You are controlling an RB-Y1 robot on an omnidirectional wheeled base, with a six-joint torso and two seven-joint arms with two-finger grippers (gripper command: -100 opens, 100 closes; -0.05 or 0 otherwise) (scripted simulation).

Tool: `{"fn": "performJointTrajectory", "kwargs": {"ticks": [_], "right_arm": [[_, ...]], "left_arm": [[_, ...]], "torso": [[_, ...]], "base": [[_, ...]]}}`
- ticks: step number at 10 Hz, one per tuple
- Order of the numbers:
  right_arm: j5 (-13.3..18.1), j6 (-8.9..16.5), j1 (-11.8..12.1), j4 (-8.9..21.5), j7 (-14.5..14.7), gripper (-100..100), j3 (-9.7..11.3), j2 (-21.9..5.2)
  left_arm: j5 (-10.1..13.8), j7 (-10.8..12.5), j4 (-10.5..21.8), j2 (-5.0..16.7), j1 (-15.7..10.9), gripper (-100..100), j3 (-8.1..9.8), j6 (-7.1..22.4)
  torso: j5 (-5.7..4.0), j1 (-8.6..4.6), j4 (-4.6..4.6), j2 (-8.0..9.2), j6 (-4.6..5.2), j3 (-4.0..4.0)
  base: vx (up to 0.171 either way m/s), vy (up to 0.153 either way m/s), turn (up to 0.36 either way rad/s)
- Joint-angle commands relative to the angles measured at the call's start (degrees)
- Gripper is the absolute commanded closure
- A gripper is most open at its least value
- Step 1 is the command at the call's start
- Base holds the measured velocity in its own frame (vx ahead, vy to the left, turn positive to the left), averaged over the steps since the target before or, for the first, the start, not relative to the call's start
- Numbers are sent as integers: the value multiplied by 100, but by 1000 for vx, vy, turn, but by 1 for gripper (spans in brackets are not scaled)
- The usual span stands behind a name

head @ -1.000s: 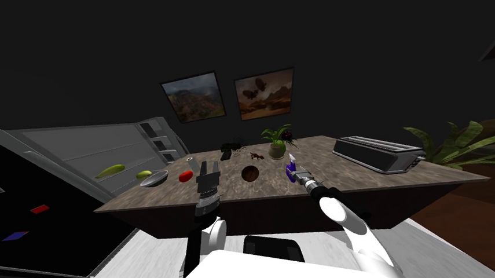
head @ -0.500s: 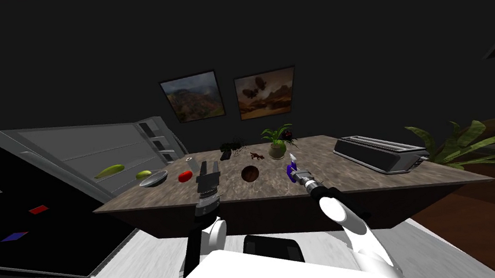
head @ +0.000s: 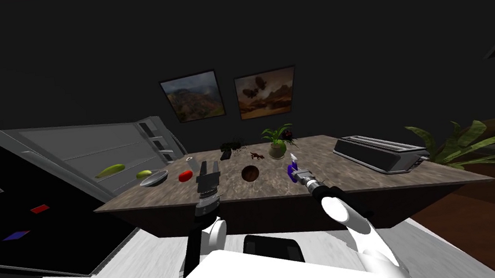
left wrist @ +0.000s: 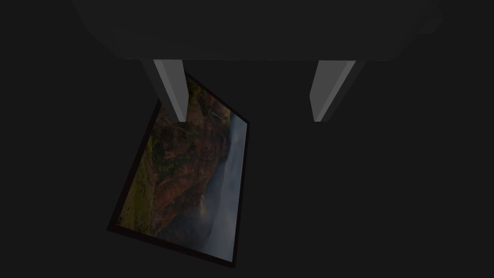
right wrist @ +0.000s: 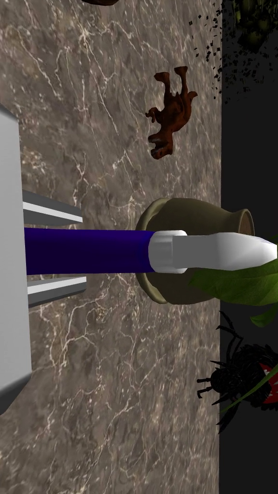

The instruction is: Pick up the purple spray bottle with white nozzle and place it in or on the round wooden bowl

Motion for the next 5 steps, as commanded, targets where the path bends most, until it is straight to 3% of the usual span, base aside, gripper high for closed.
{"fn": "performJointTrajectory", "kwargs": {"ticks": [1, 5], "right_arm": [[33, 82, -19, -16, -39, 100, 32, -286], [203, 397, -79, -150, -221, 100, 94, -846]], "left_arm": [[0, 0, 0, 0, 0, 0, 0, 0], [0, 0, 0, 0, 0, 0, 0, 0]], "torso": [[0, 0, 0, 0, 0, 0], [8, 10, 1, 15, -6, 8]], "base": [[-34, -3, -2], [-49, 9, 2]]}}
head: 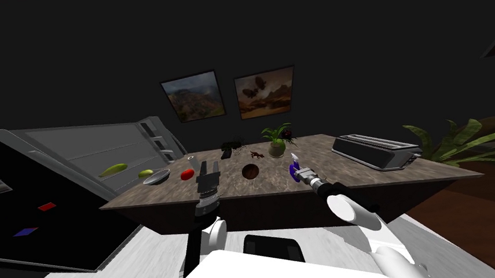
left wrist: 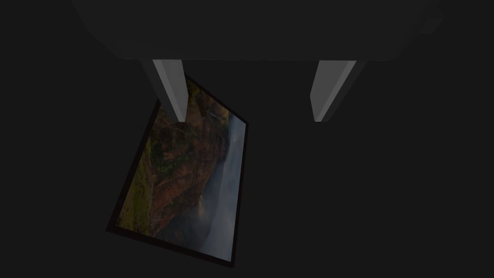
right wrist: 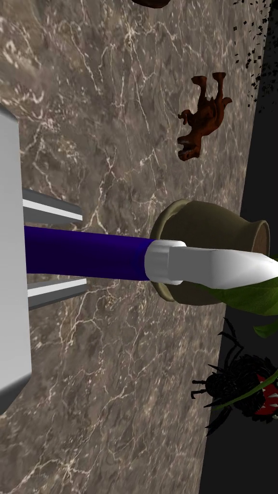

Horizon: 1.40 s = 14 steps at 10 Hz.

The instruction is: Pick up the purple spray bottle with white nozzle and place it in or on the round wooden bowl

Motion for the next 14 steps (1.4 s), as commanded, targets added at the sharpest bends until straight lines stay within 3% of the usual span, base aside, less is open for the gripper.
{"fn": "performJointTrajectory", "kwargs": {"ticks": [1, 7, 10, 14], "right_arm": [[92, 167, -35, -66, -90, 100, 14, -187], [447, 762, -206, -335, -472, 100, -125, -641], [757, 1231, -414, -570, -816, 100, -453, -819], [985, 1524, -597, -708, -1061, 100, -773, -818]], "left_arm": [[0, 0, 0, 0, 0, 0, 0, 0], [0, 0, 0, -1, 0, 0, -1, 0], [0, 0, 0, -1, 0, 0, -1, 0], [0, 0, 0, -1, 1, 0, -1, 0]], "torso": [[0, 0, 0, 0, 0, 0], [11, 39, 3, 4, -6, 3], [21, 78, 7, 0, -7, 4], [22, 86, 7, -17, -5, -4]], "base": [[-60, 32, 4], [-60, 67, 11], [-39, 185, 48], [16, 188, 50]]}}
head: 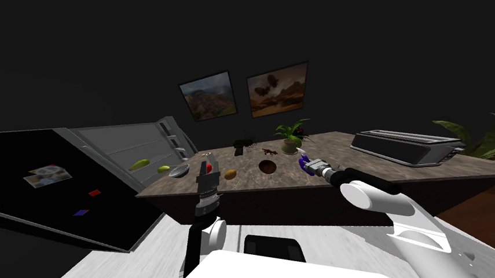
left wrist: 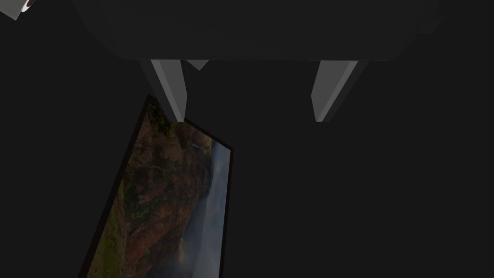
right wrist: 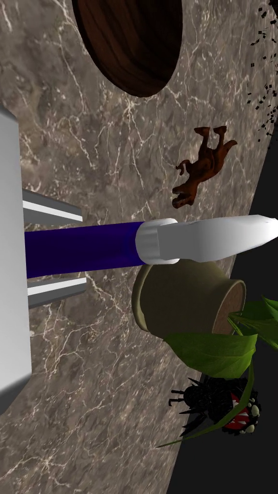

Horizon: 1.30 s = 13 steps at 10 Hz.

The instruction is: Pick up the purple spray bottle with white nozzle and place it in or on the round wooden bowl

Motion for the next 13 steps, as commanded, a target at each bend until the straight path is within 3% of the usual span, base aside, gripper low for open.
{"fn": "performJointTrajectory", "kwargs": {"ticks": [1, 3, 7, 13], "right_arm": [[87, 91, -112, 3, -97, 100, -130, 18], [172, 178, -197, -32, -193, 100, -271, 78], [271, 208, -378, -72, -388, 100, -574, 490], [171, -55, -431, -11, -432, 100, -705, 1122]], "left_arm": [[0, 0, 0, 0, 0, 0, 0, 0], [0, 0, 0, 0, 0, 0, 0, 0], [0, 0, 0, 0, 0, 0, 0, 0], [0, 0, 0, 1, 0, 0, 1, 0]], "torso": [[0, 0, 0, 0, 0, 0], [-3, -5, 1, -4, 1, -1], [-2, 25, 2, -20, -3, -8], [-33, -71, 17, 18, 13, 17]], "base": [[27, 181, 42], [38, 180, 57], [71, 226, 87], [36, 86, 34]]}}
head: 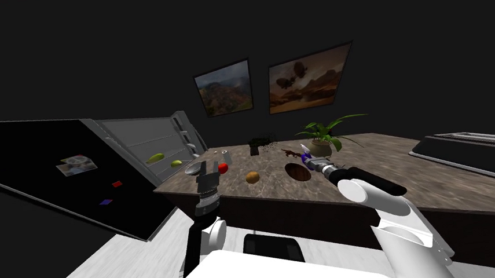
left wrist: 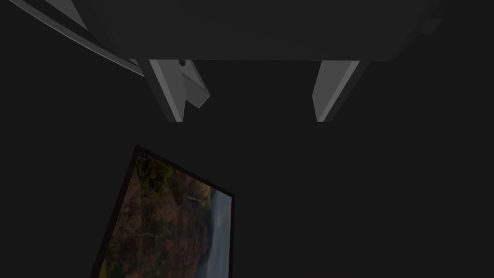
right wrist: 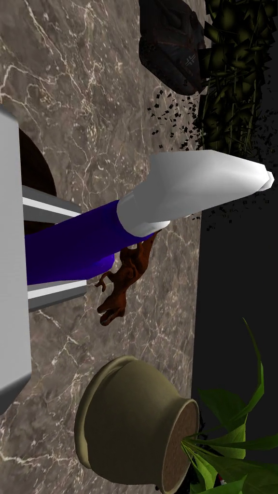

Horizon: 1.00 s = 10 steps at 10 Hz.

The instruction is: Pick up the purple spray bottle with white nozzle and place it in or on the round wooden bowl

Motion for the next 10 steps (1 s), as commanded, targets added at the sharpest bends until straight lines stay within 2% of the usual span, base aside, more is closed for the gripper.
{"fn": "performJointTrajectory", "kwargs": {"ticks": [1, 4, 5, 6, 10], "right_arm": [[-52, -93, -9, 31, -5, 100, -21, 187], [-110, -202, -6, 57, 4, 100, -27, 542], [-98, -189, 1, 49, 15, 100, -19, 473], [-102, -194, 3, 49, 16, -100, -16, 485], [-101, -193, 3, 49, 16, -100, -16, 485]], "left_arm": [[0, 0, 0, 0, 0, 0, 0, 0], [0, 0, 0, 0, 0, 0, 0, 0], [0, 0, 0, 0, 0, 0, 0, 0], [0, 0, 0, 0, 0, 0, 0, 0], [0, 0, 0, 1, 0, 0, 1, 0]], "torso": [[0, 0, 0, 0, 0, 0], [-8, -15, 2, 9, 3, 5], [-11, -23, 3, 12, 6, 7], [-13, -33, 4, 15, 8, 9], [-15, -43, 6, 20, 9, 12]], "base": [[31, 52, 24], [18, 37, 15], [6, 13, 5], [0, 0, 0], [0, 0, 0]]}}
